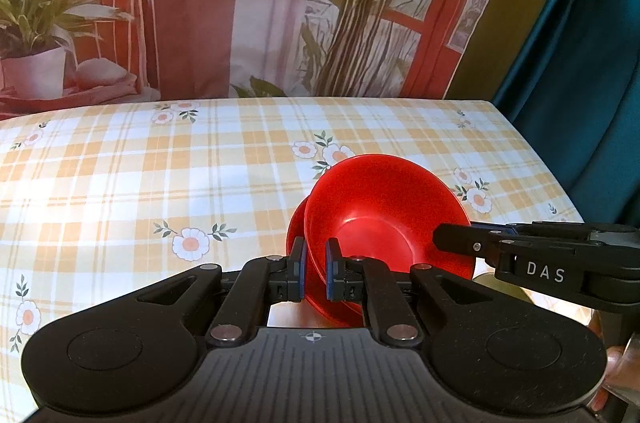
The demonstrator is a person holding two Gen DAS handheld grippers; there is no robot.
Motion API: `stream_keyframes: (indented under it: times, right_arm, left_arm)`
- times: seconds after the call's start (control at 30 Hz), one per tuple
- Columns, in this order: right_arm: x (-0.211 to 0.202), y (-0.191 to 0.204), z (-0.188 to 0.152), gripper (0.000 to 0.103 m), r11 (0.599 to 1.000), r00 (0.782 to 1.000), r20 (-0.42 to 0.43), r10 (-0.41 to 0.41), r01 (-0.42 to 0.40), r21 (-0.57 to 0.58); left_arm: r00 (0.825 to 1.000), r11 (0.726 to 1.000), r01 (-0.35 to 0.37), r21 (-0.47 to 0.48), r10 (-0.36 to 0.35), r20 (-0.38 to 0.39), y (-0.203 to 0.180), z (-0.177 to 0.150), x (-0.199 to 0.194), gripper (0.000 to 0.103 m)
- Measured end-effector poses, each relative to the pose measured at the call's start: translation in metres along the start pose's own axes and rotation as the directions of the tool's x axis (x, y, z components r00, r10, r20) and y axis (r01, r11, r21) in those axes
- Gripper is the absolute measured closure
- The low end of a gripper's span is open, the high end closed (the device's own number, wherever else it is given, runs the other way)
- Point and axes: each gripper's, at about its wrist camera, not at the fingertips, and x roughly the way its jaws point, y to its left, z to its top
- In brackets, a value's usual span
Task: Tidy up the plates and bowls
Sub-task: 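Lift the nested bowls with both grippers and carry them over the third red bowl, then lower the nested bowls into the third red bowl, keeping both grippers closed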
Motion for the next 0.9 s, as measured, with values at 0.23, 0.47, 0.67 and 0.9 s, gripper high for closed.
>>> stream_keyframes:
  times: [0.23,0.47,0.67,0.9]
  right_arm:
    - [0.0011,0.0011,-0.0010,0.093,1.000,1.000,-0.001,0.000,0.000,-0.006]
    - [0.0014,0.0015,-0.0007,0.091,1.000,1.000,-0.004,-0.004,0.004,-0.004]
    - [0.0012,-0.0015,-0.0007,0.091,1.000,1.000,-0.008,-0.008,0.008,0.000]
    - [0.0032,-0.0036,-0.0001,0.088,1.000,1.000,-0.014,-0.011,0.011,0.007]
  left_arm:
    - [1.000,1.000,-0.003,-0.003,0.003,-0.006,0.0010,-0.0026,0.0018,0.092]
    - [1.000,1.000,-0.002,-0.004,0.002,-0.009,0.0014,-0.0023,0.0019,0.092]
    - [1.000,1.000,-0.003,-0.010,0.003,-0.009,0.0020,-0.0028,0.0016,0.092]
    - [1.000,1.000,-0.004,-0.015,0.004,-0.008,0.0038,-0.0035,0.0006,0.092]
